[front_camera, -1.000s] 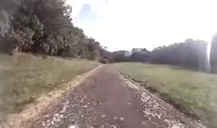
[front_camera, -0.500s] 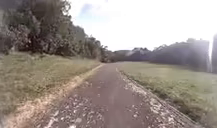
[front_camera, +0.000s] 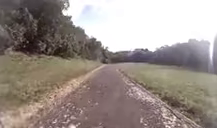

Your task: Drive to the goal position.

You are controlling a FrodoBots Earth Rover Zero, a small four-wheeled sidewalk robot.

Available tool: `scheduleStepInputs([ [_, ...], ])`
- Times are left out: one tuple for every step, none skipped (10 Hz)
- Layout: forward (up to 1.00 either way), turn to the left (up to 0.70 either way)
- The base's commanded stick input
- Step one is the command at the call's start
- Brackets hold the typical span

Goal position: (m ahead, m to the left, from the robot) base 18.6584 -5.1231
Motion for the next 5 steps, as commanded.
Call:
scheduleStepInputs([
  [0.70, 0.00],
  [0.70, 0.00],
  [0.70, 0.00],
  [0.70, 0.00],
  [0.70, 0.00],
])
